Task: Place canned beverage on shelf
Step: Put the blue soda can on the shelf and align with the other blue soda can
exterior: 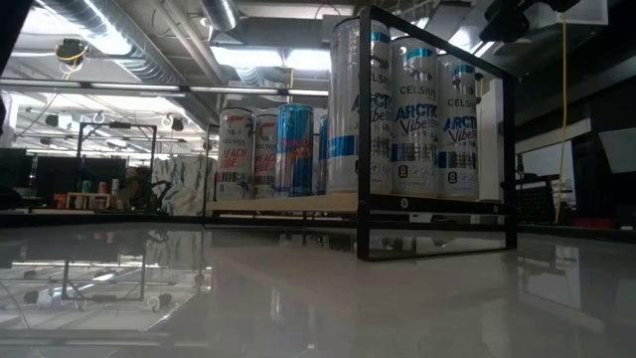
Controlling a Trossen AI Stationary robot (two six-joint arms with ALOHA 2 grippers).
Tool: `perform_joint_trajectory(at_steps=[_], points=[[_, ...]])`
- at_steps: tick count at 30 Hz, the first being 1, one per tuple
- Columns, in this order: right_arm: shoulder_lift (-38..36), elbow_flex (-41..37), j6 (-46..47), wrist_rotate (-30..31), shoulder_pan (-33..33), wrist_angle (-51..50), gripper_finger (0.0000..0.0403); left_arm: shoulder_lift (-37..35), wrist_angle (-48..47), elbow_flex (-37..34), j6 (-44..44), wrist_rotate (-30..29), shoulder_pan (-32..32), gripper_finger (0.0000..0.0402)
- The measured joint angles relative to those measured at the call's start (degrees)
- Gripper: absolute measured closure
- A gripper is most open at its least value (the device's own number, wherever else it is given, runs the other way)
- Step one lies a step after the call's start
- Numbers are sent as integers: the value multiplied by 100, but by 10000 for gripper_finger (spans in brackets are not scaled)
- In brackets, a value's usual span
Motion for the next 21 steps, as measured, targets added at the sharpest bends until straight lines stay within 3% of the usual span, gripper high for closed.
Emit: perform_joint_trajectory(at_steps=[16, 21], points=[[-2, -79, -1, 0, -1, -375, 10, -33, 4, -15, -2441, 32, -1746, 70], [0, -229, -2, 0, -1, -400, 10, -119, 13, -478, -3387, -13, -2277, 70]])
